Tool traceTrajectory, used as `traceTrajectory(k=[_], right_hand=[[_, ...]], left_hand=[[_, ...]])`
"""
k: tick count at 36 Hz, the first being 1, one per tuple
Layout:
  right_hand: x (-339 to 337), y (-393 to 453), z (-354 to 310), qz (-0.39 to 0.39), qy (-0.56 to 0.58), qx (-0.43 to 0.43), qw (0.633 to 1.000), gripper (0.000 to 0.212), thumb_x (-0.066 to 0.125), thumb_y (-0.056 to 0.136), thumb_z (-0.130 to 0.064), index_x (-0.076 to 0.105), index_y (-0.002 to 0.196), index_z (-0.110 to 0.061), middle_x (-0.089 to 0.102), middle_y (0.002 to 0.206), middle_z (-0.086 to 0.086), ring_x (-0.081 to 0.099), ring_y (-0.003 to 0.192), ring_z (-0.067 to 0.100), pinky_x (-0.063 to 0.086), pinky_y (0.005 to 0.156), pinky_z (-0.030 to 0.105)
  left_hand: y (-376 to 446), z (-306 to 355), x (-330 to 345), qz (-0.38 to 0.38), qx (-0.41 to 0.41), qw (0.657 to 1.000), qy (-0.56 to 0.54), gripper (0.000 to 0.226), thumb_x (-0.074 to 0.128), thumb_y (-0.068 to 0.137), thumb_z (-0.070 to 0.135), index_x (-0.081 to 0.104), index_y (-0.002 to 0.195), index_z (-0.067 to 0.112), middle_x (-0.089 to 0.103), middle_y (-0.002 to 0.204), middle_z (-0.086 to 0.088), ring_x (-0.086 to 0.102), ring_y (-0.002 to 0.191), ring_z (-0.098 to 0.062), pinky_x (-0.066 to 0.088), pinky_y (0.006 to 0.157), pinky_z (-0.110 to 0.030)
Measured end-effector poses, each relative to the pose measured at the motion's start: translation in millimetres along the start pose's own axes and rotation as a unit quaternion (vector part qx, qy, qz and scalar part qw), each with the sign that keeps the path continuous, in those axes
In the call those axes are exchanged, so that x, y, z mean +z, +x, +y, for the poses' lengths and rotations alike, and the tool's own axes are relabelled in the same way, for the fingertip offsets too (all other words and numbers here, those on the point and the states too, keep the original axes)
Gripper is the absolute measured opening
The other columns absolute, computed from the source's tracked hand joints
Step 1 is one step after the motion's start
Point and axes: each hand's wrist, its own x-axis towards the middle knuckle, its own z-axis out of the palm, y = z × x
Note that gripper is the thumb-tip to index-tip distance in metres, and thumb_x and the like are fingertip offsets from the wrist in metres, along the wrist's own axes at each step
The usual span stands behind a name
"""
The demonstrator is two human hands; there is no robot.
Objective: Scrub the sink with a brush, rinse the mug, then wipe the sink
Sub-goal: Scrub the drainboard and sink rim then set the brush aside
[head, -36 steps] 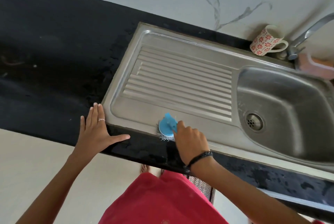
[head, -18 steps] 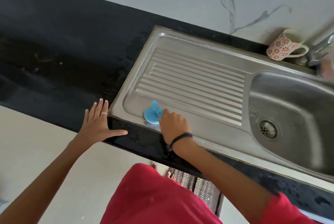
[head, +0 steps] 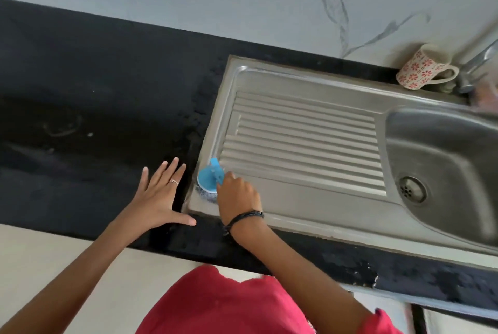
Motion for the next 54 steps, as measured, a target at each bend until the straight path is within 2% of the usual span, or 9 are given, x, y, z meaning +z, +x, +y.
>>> traceTrajectory(k=[6, 9, 11, 15, 20, 24, 27, 30, 54], right_hand=[[7.5, -18.5, -4.1, 0.007, -0.012, 0.027, 1.0, 0.023, 0.033, 0.102, -0.021, 0.044, 0.117, -0.009, 0.065, 0.104, 0.01, 0.065, 0.096, 0.027, 0.042, 0.064, 0.03], [15.1, -34.2, -20.5, 0.046, -0.06, 0.09, 0.993, 0.028, 0.081, 0.068, -0.024, 0.059, 0.081, -0.015, 0.061, 0.051, 0.004, 0.062, 0.044, 0.014, 0.023, 0.04, 0.02], [18.5, -29.3, -30.9, 0.051, -0.046, 0.109, 0.992, 0.038, 0.091, 0.047, -0.025, 0.06, 0.067, -0.015, 0.05, 0.036, 0.004, 0.052, 0.028, 0.012, 0.016, 0.035, 0.016], [14.7, 1.4, -41.9, 0.046, 0.006, 0.105, 0.993, 0.025, 0.034, 0.101, -0.018, 0.04, 0.123, -0.007, 0.067, 0.101, 0.009, 0.066, 0.093, 0.024, 0.041, 0.062, 0.029], [14.7, -2.9, -42.8, 0.045, 0.019, 0.137, 0.989, 0.02, 0.034, 0.101, -0.017, 0.043, 0.118, -0.009, 0.067, 0.102, 0.009, 0.066, 0.095, 0.025, 0.046, 0.067, 0.031], [26.0, -30.5, -47.7, 0.055, -0.037, 0.198, 0.978, 0.04, 0.091, 0.044, -0.024, 0.06, 0.066, -0.014, 0.05, 0.035, 0.007, 0.053, 0.028, 0.014, 0.025, 0.028, 0.016], [14.9, -14.7, -52.2, 0.032, -0.01, 0.183, 0.983, 0.024, 0.066, 0.084, -0.024, 0.057, 0.101, -0.01, 0.07, 0.076, 0.011, 0.07, 0.07, 0.022, 0.048, 0.051, 0.027], [5.5, 26.0, -44.2, 0.037, 0.03, 0.192, 0.98, 0.027, 0.03, 0.102, -0.02, 0.041, 0.123, -0.007, 0.063, 0.112, 0.011, 0.062, 0.105, 0.029, 0.049, 0.078, 0.035], [-20.5, 111.4, -43.6, 0.078, 0.038, 0.238, 0.967, 0.028, 0.028, 0.101, -0.015, 0.041, 0.123, -0.005, 0.064, 0.111, 0.011, 0.063, 0.103, 0.027, 0.05, 0.079, 0.034]], left_hand=[[21.8, -19.9, -15.9, -0.032, 0.058, 0.997, 0.027, 0.13, 0.064, 0.065, 0.07, -0.024, 0.144, 0.016, -0.032, 0.151, 0.001, -0.028, 0.139, -0.017, -0.02, 0.109, -0.044], [33.0, -22.1, -20.3, -0.05, 0.09, 0.994, 0.039, 0.134, 0.066, 0.063, 0.07, -0.034, 0.135, 0.015, -0.037, 0.146, 0.003, -0.032, 0.135, -0.013, -0.021, 0.108, -0.043], [37.5, -23.8, -22.2, -0.063, 0.111, 0.991, 0.045, 0.134, 0.067, 0.062, 0.069, -0.036, 0.129, 0.016, -0.041, 0.141, 0.003, -0.035, 0.13, -0.01, -0.022, 0.107, -0.044], [41.4, -31.5, -26.3, -0.069, 0.143, 0.986, 0.048, 0.137, 0.069, 0.061, 0.069, -0.035, 0.131, 0.014, -0.044, 0.138, 0.003, -0.038, 0.128, -0.01, -0.026, 0.105, -0.042], [44.8, -37.8, -28.5, -0.08, 0.164, 0.982, 0.058, 0.137, 0.068, 0.062, 0.068, -0.038, 0.129, 0.012, -0.045, 0.137, 0.004, -0.038, 0.128, -0.009, -0.026, 0.104, -0.042], [53.8, -38.2, -33.2, -0.084, 0.173, 0.98, 0.058, 0.136, 0.068, 0.062, 0.068, -0.038, 0.129, 0.014, -0.045, 0.137, 0.003, -0.037, 0.128, -0.01, -0.025, 0.104, -0.043], [61.7, -38.3, -38.1, -0.076, 0.183, 0.979, 0.049, 0.135, 0.068, 0.062, 0.068, -0.037, 0.129, 0.015, -0.043, 0.139, 0.003, -0.037, 0.128, -0.01, -0.025, 0.103, -0.043], [68.6, -36.6, -42.5, -0.065, 0.196, 0.977, 0.045, 0.132, 0.066, 0.066, 0.067, -0.033, 0.134, 0.014, -0.039, 0.145, 0.001, -0.035, 0.129, -0.009, -0.025, 0.105, -0.042], [118.1, -39.8, -67.6, -0.014, 0.169, 0.985, -0.036, 0.122, 0.06, 0.073, 0.066, -0.022, 0.145, 0.012, -0.03, 0.152, -0.004, -0.03, 0.137, -0.014, -0.018, 0.11, -0.042]])
